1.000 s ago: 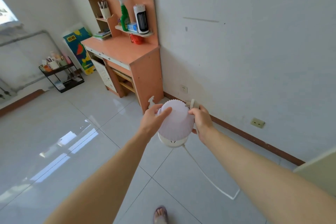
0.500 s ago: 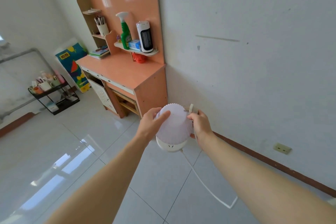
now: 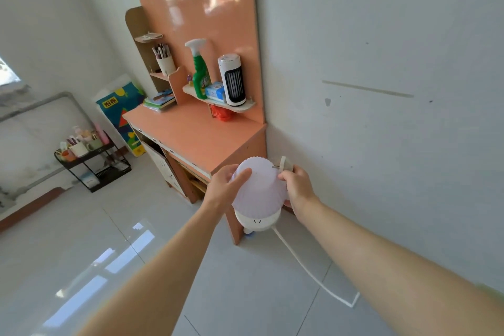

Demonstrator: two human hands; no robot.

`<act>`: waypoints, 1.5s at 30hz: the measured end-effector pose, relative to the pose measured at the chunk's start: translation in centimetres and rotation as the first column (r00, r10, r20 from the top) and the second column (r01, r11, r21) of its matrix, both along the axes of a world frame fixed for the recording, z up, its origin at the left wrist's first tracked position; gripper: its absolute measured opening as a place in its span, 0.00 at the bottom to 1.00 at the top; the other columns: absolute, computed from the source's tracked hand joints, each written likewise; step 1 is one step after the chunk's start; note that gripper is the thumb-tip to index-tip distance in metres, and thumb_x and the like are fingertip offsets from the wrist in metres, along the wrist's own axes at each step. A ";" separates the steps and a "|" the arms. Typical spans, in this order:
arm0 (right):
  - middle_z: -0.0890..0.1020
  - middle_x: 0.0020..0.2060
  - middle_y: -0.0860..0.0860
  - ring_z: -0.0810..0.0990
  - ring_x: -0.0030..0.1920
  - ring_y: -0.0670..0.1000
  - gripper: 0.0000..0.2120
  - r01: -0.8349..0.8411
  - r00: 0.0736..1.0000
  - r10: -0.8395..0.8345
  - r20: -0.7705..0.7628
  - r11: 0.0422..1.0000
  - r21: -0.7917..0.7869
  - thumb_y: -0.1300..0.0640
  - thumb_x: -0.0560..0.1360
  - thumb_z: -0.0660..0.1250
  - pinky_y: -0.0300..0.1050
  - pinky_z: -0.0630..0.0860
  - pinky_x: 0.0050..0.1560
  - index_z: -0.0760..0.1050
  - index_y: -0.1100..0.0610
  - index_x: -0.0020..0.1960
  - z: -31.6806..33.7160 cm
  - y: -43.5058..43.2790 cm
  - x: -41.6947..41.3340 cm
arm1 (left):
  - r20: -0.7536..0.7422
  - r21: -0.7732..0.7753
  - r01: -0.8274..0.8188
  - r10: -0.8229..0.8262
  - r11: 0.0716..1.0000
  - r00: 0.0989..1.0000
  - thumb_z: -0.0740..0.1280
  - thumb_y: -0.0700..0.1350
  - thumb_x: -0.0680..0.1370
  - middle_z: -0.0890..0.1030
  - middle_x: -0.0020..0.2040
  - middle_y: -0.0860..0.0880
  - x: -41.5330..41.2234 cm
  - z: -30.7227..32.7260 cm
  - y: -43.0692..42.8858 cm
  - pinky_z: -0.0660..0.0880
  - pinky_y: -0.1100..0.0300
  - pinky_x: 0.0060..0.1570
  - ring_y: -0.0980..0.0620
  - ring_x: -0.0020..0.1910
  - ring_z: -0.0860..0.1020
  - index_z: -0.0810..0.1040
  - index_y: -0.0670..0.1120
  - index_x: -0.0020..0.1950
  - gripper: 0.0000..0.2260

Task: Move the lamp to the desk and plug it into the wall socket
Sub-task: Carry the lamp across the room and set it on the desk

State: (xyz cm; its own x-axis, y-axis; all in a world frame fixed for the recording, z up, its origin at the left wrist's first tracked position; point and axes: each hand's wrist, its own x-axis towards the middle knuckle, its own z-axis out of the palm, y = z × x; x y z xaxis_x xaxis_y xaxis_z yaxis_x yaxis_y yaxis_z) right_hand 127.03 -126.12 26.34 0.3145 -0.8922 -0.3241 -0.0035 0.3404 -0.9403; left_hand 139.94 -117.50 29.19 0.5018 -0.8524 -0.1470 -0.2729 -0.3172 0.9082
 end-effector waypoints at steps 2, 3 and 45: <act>0.78 0.39 0.49 0.75 0.47 0.55 0.12 -0.022 1.000 0.022 0.000 1.000 -0.004 0.64 0.70 0.58 0.50 0.72 0.51 0.74 0.48 0.39 0.5 -3.0 1.6 | -0.020 -0.007 -0.027 0.027 1.000 0.999 0.65 0.60 0.69 0.82 0.52 0.48 1.6 0.3 -2.9 0.77 0.41 0.57 0.45 0.54 0.80 0.79 0.57 0.50 0.14; 0.78 0.40 0.50 0.75 0.47 0.55 0.12 -0.028 1.000 0.028 0.007 1.000 -0.011 0.64 0.70 0.58 0.49 0.71 0.51 0.74 0.49 0.40 0.8 -4.4 2.3 | -0.028 -0.011 -0.044 0.043 0.999 0.999 0.65 0.60 0.69 0.82 0.54 0.47 2.3 0.5 -4.2 0.77 0.42 0.57 0.45 0.55 0.80 0.78 0.54 0.54 0.18; 0.79 0.41 0.52 0.76 0.49 0.56 0.09 -0.001 0.990 0.008 -0.139 0.999 0.046 0.57 0.60 0.60 0.55 0.74 0.55 0.75 0.47 0.37 -3.4 -32.5 32.9 | -0.079 0.078 -0.058 0.064 0.995 0.995 0.64 0.56 0.76 0.79 0.52 0.48 33.9 -5.8 -33.7 0.77 0.45 0.55 0.47 0.51 0.77 0.76 0.54 0.53 0.10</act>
State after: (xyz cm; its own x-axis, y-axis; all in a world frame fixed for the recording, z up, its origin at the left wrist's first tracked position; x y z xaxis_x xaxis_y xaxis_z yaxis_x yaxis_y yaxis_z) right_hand 159.90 -158.66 22.96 0.2676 -0.8742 -0.4051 -0.1345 0.3824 -0.9141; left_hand 173.81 -151.21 23.41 0.5361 -0.8055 -0.2524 -0.1767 -0.3995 0.8995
